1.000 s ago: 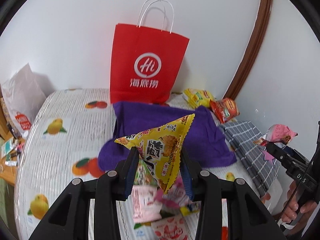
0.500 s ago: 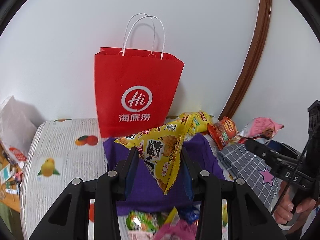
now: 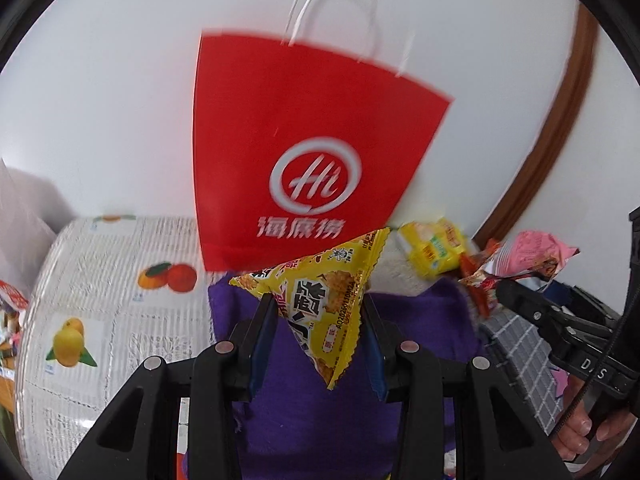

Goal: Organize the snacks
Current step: 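Carry both bags onto the purple towel while the right gripper releases the pink bag, then lower the yellow triangular bag onto the towel and open the left gripper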

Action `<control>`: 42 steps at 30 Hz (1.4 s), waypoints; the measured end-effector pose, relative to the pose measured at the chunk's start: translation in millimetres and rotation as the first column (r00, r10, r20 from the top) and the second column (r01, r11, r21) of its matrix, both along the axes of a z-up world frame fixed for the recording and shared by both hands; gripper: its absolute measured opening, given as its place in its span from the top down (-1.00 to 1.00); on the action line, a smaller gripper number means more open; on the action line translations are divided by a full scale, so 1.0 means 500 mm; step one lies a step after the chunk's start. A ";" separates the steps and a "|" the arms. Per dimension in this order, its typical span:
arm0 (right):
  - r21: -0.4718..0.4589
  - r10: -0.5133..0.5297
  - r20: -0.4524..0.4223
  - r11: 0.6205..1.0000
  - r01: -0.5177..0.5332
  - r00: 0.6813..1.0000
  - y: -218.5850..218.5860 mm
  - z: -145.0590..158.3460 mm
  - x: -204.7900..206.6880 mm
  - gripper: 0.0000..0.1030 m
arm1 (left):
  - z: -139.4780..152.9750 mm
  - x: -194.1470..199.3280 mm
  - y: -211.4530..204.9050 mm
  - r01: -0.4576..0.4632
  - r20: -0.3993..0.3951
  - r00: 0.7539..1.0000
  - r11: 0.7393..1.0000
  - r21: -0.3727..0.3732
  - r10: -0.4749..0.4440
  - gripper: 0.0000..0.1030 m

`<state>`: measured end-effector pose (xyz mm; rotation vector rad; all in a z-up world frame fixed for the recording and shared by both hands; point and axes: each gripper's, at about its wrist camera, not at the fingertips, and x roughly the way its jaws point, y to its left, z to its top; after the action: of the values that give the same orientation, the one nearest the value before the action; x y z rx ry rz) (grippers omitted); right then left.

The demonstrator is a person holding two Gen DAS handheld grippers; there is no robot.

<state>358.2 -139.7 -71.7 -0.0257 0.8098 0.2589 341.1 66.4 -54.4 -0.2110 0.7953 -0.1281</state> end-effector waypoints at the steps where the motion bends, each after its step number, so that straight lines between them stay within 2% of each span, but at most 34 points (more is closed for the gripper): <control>1: 0.003 -0.003 -0.005 1.000 0.003 1.000 0.000 -0.006 0.008 -0.39 | -0.008 0.006 0.002 -0.004 -0.006 1.000 1.000 0.009 0.004 0.26; 9: -0.009 -0.006 0.007 1.000 0.006 1.000 -0.020 -0.026 0.024 -0.38 | -0.032 0.018 0.014 -0.024 -0.034 0.999 0.999 0.027 0.025 0.26; 18: -0.043 0.029 -0.077 0.999 -0.033 0.997 -0.029 -0.064 0.049 -0.33 | -0.058 0.033 0.004 -0.009 -0.070 0.997 1.000 0.029 0.011 0.26; 23: -0.054 0.034 -0.080 0.998 -0.039 0.996 -0.029 -0.067 0.049 -0.33 | -0.081 0.040 -0.013 0.000 -0.103 0.995 0.999 0.049 0.005 0.26; 27: -0.037 0.033 -0.082 0.999 -0.036 0.996 -0.038 -0.063 0.050 -0.33 | -0.107 0.051 -0.020 0.007 -0.139 0.990 0.999 0.048 -0.001 0.26; 32: 0.006 0.029 -0.096 1.000 -0.029 0.995 -0.053 -0.061 0.055 -0.33 | -0.136 0.062 -0.019 0.013 -0.185 0.983 1.000 0.005 -0.011 0.26; 36: 0.017 0.021 -0.116 1.000 -0.020 0.993 -0.054 -0.067 0.058 -0.33 | -0.142 0.062 -0.023 0.024 -0.188 0.982 1.000 -0.016 -0.026 0.26; 42: 0.013 0.015 -0.140 1.000 -0.013 0.990 -0.048 -0.076 0.060 -0.33 | -0.144 0.064 -0.027 0.021 -0.183 0.983 1.000 0.001 -0.020 0.26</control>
<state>388.3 -163.7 -109.8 -0.0015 0.9478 0.2816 372.9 53.0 -126.2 -0.2144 0.9813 -0.1283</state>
